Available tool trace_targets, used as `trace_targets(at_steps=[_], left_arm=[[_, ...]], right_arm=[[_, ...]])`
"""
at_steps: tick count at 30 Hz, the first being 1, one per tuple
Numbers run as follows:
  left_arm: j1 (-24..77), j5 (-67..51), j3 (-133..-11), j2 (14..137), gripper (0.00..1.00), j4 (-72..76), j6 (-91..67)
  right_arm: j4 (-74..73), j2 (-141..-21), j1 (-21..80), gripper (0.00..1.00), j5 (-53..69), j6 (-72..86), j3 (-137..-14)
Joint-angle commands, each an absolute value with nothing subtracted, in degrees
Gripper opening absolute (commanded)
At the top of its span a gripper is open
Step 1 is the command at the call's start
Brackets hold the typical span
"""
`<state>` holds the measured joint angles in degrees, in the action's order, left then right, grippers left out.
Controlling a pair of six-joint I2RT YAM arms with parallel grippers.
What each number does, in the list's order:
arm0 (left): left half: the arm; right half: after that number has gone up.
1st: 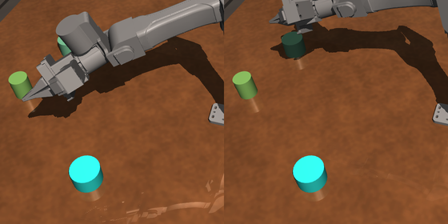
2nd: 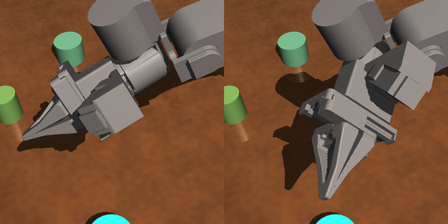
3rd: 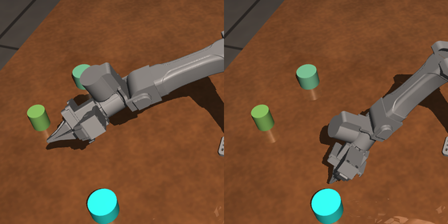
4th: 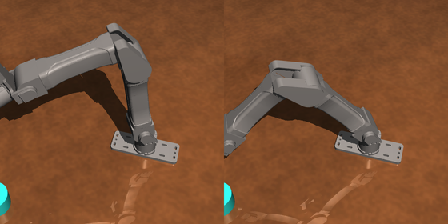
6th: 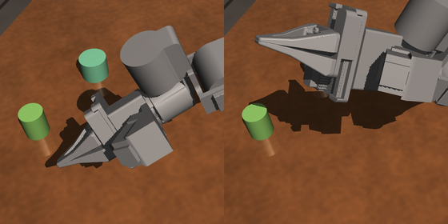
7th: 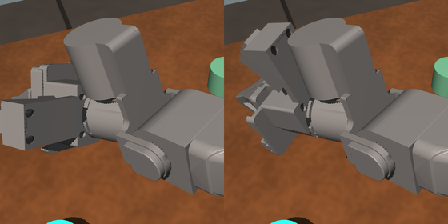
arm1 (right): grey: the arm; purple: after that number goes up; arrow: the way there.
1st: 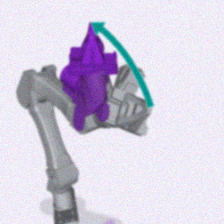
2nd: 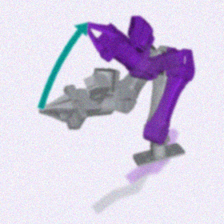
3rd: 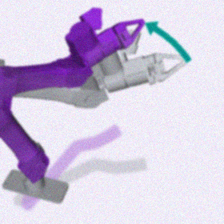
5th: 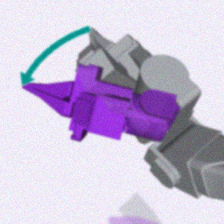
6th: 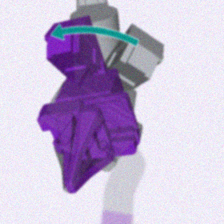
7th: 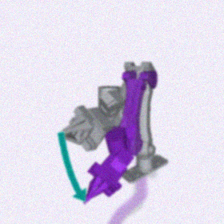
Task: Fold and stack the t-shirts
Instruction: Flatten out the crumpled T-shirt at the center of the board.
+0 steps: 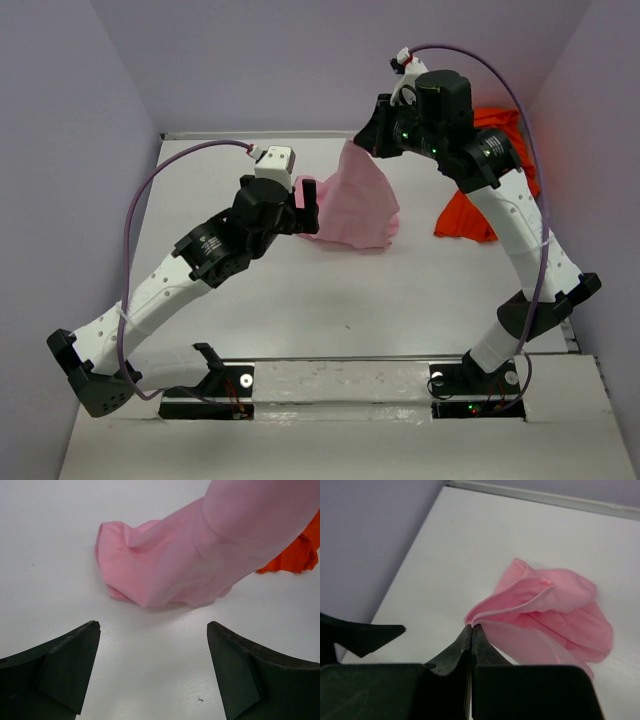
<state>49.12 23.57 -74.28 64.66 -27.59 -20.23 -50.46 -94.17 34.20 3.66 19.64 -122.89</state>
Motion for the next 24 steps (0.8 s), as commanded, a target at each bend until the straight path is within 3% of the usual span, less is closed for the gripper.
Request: trace_targets(at_steps=[1, 8, 14, 20, 24], left_arm=[[49.31, 25.13, -75.76, 64.86, 0.97, -25.84, -20.74], [48.52, 34.26, -76.37, 68.89, 0.97, -27.95, -23.46], [45.89, 36.91, -76.64, 74.34, 0.97, -27.06, -26.27], [41.84, 34.99, -77.43, 77.86, 0.97, -26.55, -29.36], [41.84, 32.26, -78.92, 78.05, 0.97, -27.33, -31.55]], right_arm=[[-38.32, -91.93, 34.37, 0.0, 15.98, 18.89, -124.8], [-36.3, -88.78, 34.37, 0.0, 16.96, 21.27, -122.96], [-38.23, -83.43, 34.37, 0.0, 10.04, 22.41, -117.78], [-39.99, -76.3, 34.37, 0.0, 1.15, 20.76, -115.66], [-42.53, -75.67, 34.37, 0.0, 1.67, 16.18, -120.32]])
